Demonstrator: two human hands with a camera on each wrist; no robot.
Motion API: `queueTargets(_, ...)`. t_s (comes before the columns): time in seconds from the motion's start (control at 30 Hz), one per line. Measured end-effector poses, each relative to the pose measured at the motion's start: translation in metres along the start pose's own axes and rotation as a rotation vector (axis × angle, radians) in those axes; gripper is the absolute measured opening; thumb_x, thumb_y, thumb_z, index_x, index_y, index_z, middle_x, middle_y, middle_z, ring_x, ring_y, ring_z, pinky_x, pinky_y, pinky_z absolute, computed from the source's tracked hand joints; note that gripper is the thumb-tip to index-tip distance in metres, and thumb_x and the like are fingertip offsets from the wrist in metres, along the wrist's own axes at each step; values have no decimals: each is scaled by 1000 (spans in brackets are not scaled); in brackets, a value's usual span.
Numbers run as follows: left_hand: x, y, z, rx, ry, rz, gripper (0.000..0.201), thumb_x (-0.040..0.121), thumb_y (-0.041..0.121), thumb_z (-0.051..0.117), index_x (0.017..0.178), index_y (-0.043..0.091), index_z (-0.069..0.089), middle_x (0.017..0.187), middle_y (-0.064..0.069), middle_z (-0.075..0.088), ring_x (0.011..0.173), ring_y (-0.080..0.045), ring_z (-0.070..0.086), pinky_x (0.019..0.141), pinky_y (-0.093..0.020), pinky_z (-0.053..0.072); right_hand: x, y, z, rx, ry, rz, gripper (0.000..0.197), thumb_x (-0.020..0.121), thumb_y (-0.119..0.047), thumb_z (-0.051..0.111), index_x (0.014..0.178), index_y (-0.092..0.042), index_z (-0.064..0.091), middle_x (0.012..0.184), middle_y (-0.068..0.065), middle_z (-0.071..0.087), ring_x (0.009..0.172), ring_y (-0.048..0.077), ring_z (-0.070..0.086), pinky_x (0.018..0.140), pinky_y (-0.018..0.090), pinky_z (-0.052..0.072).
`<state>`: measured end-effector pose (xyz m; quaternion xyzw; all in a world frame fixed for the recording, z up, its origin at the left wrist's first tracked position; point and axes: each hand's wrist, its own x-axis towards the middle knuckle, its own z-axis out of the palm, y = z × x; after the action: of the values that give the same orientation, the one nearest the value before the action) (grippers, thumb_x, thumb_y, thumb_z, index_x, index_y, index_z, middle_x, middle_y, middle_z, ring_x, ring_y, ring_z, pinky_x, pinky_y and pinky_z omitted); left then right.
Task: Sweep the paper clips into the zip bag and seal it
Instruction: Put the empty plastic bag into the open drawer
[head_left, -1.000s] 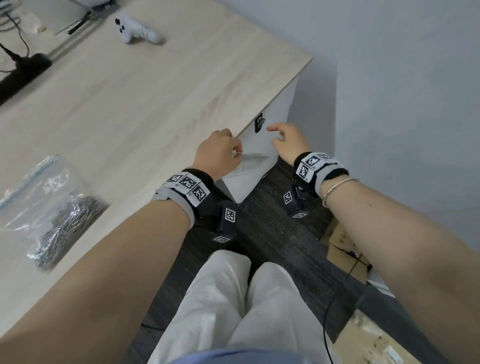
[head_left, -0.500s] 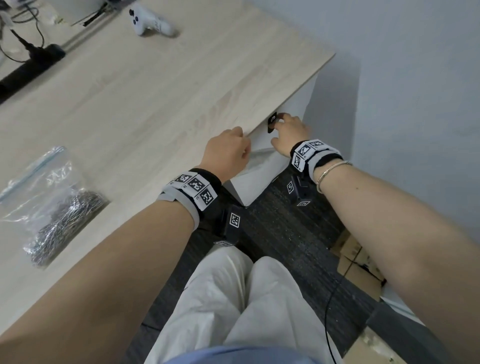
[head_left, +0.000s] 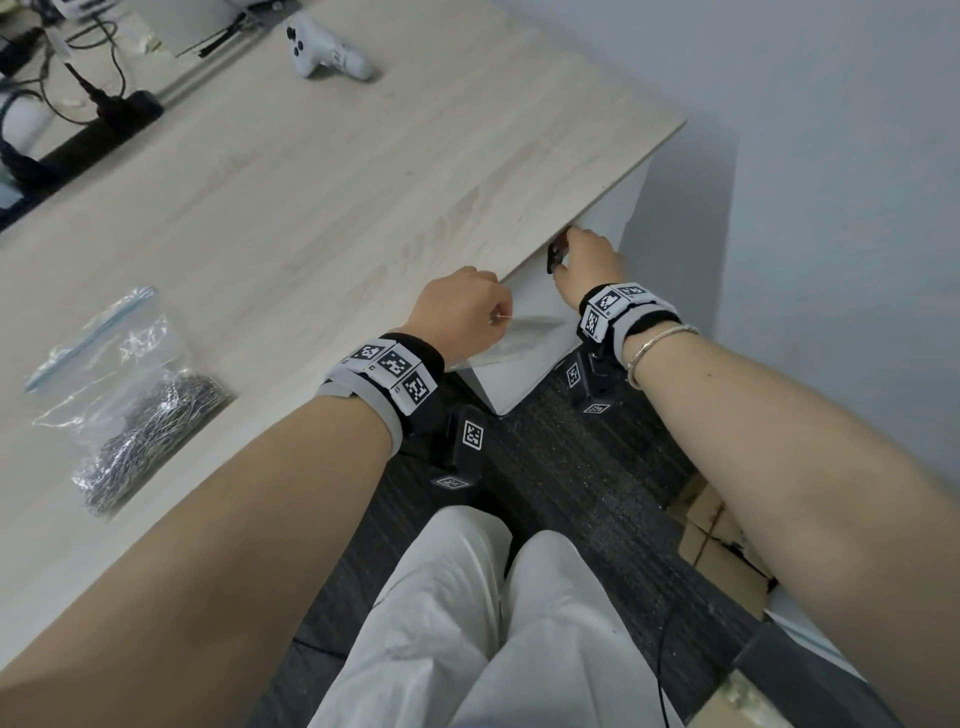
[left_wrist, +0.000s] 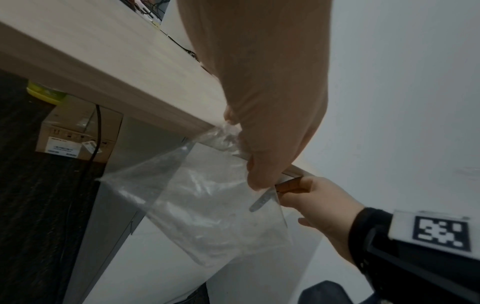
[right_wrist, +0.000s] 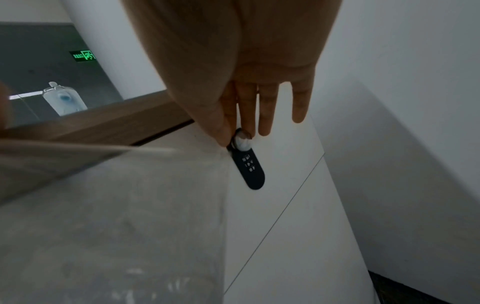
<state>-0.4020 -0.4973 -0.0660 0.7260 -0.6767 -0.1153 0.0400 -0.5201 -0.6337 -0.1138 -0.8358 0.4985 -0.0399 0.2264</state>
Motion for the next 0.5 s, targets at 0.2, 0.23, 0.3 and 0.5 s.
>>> queueTargets(0.2,6,0,6,52,6,-14,18,85,12,49,85,14,67,87,-1,63,86,-23,54,60,-29,35,7,6,2,-32,-15,-52,29,90,-8,46,115,-9,59,122,14,56,115,34,49,89,44,43)
queueTargets(0.23,6,1,8,54,15,-19,18,84,12,49,84,14,67,86,-1,63,85,-23,54,60,-29,36,6,6,1,-55,-13,-71,28,89,-7,46,114,-9,60,121,14,57,115,34,48,88,44,43)
queueTargets(0.3,6,1,10,48,31,-26,17,84,14,50,84,16,67,85,0,63,84,-22,53,60,-29,36,4,11,-1,-60,0,-89,29,88,-4,44,109,-11,63,116,13,59,113,34,47,87,43,42)
queueTargets(0.5,4,8,2,-6,-55,-11,13,76,17,52,67,27,51,76,7,57,79,-18,46,65,-27,28,-27,46,-12,53,-10,-49,33,84,-1,43,93,-19,69,111,2,65,109,30,49,85,36,37)
